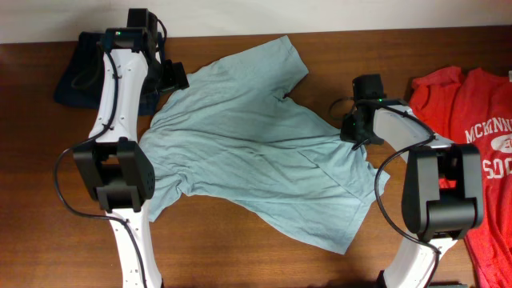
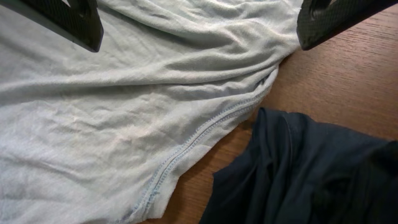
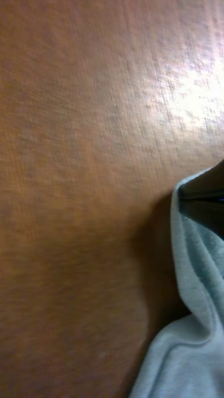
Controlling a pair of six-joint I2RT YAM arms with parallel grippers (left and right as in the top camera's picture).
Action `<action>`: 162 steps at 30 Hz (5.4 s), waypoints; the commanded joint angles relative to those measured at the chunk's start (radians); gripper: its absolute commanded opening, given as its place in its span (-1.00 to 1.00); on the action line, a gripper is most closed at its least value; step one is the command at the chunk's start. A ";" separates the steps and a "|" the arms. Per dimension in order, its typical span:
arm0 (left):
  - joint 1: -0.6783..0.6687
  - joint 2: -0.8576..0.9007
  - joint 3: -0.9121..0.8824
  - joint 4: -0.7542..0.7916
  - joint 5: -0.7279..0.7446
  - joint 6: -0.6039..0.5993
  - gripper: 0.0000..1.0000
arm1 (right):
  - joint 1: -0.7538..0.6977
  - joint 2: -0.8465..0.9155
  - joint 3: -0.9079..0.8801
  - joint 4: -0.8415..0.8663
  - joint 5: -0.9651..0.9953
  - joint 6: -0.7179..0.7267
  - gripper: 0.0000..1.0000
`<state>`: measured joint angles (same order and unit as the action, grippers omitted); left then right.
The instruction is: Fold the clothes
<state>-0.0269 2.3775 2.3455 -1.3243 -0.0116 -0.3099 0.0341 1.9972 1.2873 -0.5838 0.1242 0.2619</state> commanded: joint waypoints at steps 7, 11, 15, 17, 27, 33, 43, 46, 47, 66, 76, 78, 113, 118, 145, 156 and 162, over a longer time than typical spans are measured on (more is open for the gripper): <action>-0.003 -0.018 0.008 -0.001 -0.010 0.012 0.98 | -0.068 0.034 -0.007 0.118 0.041 -0.047 -0.92; -0.003 -0.018 0.008 -0.001 -0.010 0.012 0.99 | -0.108 0.067 0.019 0.136 -0.002 -0.124 -0.92; -0.003 -0.018 0.008 -0.001 -0.010 0.012 0.98 | -0.122 0.070 0.109 0.100 -0.007 -0.152 -0.92; -0.003 -0.018 0.008 -0.001 -0.010 0.012 0.98 | -0.122 0.070 0.199 0.026 -0.008 -0.154 -0.92; -0.003 -0.018 0.008 -0.001 -0.010 0.012 0.99 | -0.160 0.070 0.538 -0.629 -0.126 -0.012 -0.91; -0.003 -0.018 0.008 -0.001 -0.010 0.012 0.98 | -0.227 0.070 0.506 -0.800 -0.192 0.036 -0.91; -0.003 -0.018 0.008 -0.001 -0.010 0.012 0.98 | -0.342 0.054 0.461 -0.987 -0.233 0.031 -0.83; -0.003 -0.018 0.008 -0.001 -0.010 0.012 0.99 | -0.354 0.004 0.393 -0.969 -0.233 0.031 -0.72; -0.003 -0.018 0.008 -0.001 -0.010 0.012 0.98 | -0.357 -0.014 0.363 -0.954 -0.234 0.031 -0.69; -0.003 -0.018 0.008 -0.001 -0.010 0.012 0.98 | -0.499 -0.084 -0.128 -0.327 -0.562 -0.071 -0.38; -0.003 -0.018 0.008 -0.001 -0.010 0.012 0.99 | -0.499 -0.084 -0.128 -0.316 -0.633 -0.036 -0.42; -0.003 -0.018 0.008 -0.001 -0.010 0.012 0.99 | -0.499 -0.084 -0.128 -0.315 -0.628 -0.036 -0.92; -0.016 -0.018 0.008 -0.001 -0.010 0.012 0.99 | -0.472 -0.045 0.261 -0.236 -0.452 -0.050 -0.92; -0.016 -0.018 0.008 -0.001 -0.010 0.012 0.99 | -0.385 0.014 0.261 -0.141 -0.368 -0.071 -0.92; -0.019 -0.018 0.008 -0.001 -0.010 0.012 0.99 | -0.274 0.090 0.565 -0.349 -0.272 -0.177 0.25; -0.019 -0.018 0.008 -0.001 -0.010 0.012 0.99 | -0.038 0.124 0.618 -0.482 -0.378 -0.207 -0.92; -0.019 -0.018 0.008 -0.001 -0.010 0.012 0.98 | 0.069 0.200 0.617 -0.461 -0.363 -0.221 -0.92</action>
<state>-0.0402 2.3775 2.3455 -1.3243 -0.0147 -0.3099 0.0654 2.1433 1.9011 -1.0519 -0.2382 0.0578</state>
